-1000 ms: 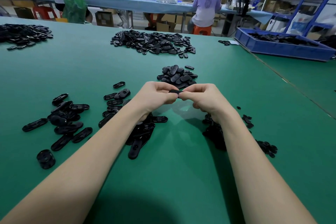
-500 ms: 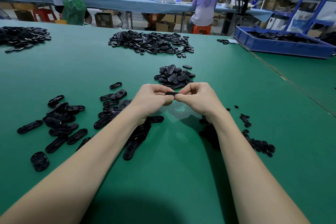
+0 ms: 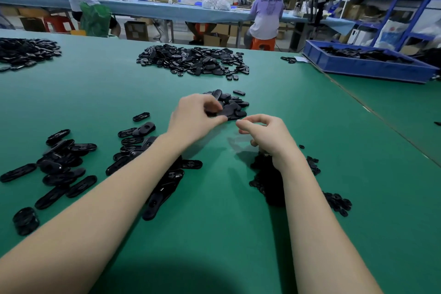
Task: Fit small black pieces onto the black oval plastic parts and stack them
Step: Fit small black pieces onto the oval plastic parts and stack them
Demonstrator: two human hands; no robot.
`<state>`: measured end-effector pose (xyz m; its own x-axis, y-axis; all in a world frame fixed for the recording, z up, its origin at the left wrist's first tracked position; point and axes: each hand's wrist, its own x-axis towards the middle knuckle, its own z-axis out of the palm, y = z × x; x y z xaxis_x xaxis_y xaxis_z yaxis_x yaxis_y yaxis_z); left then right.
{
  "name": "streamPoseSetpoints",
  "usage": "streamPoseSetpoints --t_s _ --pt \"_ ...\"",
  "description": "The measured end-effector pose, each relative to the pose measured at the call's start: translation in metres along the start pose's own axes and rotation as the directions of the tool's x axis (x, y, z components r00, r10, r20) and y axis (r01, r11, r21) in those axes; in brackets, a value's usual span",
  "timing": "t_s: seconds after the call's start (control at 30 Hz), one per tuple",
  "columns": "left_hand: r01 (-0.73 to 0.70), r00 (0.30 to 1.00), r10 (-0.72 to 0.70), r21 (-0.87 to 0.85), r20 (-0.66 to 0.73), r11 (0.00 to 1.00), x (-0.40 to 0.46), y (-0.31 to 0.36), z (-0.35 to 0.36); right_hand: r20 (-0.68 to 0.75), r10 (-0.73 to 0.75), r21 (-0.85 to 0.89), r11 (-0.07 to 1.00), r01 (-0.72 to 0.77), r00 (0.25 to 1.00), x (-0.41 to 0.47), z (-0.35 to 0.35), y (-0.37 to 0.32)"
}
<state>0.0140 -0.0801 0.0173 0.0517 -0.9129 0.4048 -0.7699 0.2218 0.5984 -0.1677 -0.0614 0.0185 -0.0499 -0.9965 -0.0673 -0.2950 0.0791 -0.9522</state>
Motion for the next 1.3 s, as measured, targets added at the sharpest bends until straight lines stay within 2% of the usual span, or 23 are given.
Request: streamPoseSetpoints --t_s 0.1,0.23,0.33,0.5,0.6,0.77,0.9,1.07,1.2,1.3 --pt "0.030 0.998 -0.024 0.123 -0.053 0.992 0.036 0.007 0.013 0.008 0.013 0.021 1.000 -0.013 1.000 0.000 -0.004 0.001" --pt "0.016 0.999 -0.004 0.311 -0.039 0.950 0.073 0.010 0.027 0.061 0.017 -0.004 1.000 -0.016 0.998 -0.001 -0.002 0.000" --pt "0.011 1.000 -0.002 0.368 -0.026 0.930 0.083 0.008 0.033 0.084 0.013 -0.018 1.000 -0.011 0.996 -0.001 -0.002 0.000" --pt "0.024 0.998 -0.005 0.279 -0.068 0.960 0.065 0.006 0.025 0.110 -0.007 -0.061 0.998 0.014 0.994 0.000 -0.002 0.002" --pt "0.079 0.996 -0.074 0.102 -0.048 0.992 0.040 0.005 0.012 0.149 -0.041 -0.189 0.980 0.069 0.988 0.001 0.000 0.002" --pt "0.151 0.987 -0.138 -0.171 0.084 0.974 -0.003 0.003 -0.012 0.394 -0.059 -0.433 0.868 0.242 0.917 -0.002 0.018 -0.008" --pt "0.190 0.973 -0.153 -0.229 0.171 0.955 -0.022 0.002 -0.020 0.541 -0.014 -0.473 0.822 0.318 0.841 -0.009 0.036 -0.015" --pt "0.149 0.973 -0.107 -0.203 0.202 0.968 -0.033 -0.005 -0.028 0.523 -0.037 -0.550 0.749 0.370 0.852 -0.013 0.046 -0.020" --pt "0.170 0.972 -0.110 -0.298 0.207 0.939 -0.034 -0.005 -0.029 0.461 -0.063 -0.511 0.796 0.323 0.885 -0.011 0.027 -0.020" --pt "0.261 0.929 -0.145 -0.328 0.340 0.908 -0.034 0.000 -0.030 0.403 -0.140 -0.407 0.858 0.314 0.905 -0.009 0.004 -0.019"
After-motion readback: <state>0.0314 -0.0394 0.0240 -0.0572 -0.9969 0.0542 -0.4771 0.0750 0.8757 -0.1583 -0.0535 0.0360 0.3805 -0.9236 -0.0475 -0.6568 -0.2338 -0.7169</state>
